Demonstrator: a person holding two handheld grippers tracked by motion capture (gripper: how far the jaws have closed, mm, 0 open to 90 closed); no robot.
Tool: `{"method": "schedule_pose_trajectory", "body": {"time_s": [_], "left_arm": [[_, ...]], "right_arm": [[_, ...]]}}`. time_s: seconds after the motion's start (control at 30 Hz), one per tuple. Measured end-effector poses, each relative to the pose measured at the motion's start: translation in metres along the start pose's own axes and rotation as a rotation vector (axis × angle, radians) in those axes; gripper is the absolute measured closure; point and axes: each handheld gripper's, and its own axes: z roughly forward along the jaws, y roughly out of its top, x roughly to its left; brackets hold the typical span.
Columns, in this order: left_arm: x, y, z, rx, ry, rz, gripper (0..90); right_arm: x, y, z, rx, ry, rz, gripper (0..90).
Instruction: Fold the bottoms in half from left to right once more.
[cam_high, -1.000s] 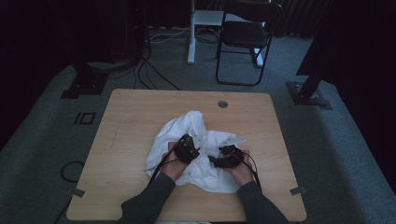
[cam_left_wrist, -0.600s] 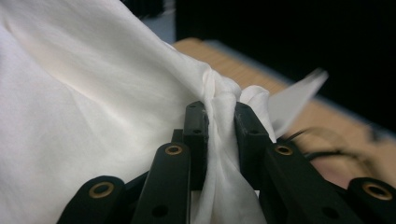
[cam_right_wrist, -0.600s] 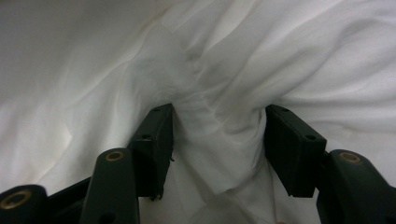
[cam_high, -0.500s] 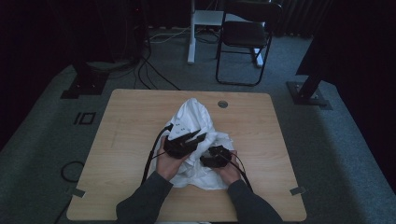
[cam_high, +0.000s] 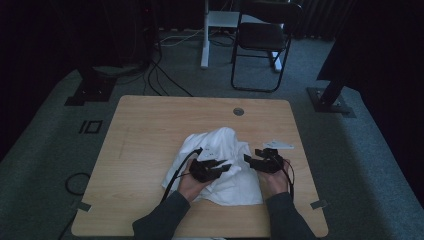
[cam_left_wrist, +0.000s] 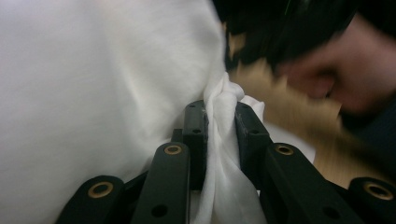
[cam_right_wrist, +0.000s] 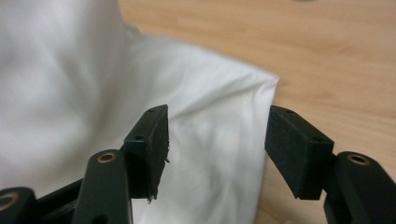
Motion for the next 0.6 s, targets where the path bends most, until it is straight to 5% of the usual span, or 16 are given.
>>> {"method": "schedule_pose_trajectory", "body": {"time_s": [0.17,0.37,0.6], "left_arm": [[0.004,-0.018,0.019,0.061,-0.025,-0.018,78.3],[0.006,-0.017,0.018,0.059,-0.019,-0.016,77.5],[0.004,-0.016,0.02,0.062,-0.008,-0.016,76.0]], "right_arm": [[0.008,0.007,-0.013,-0.048,0.085,-0.026,30.4],[0.026,0.018,-0.024,-0.078,0.147,-0.105,24.8],[0.032,0.022,-0.031,-0.113,0.195,-0.115,22.8]]}}
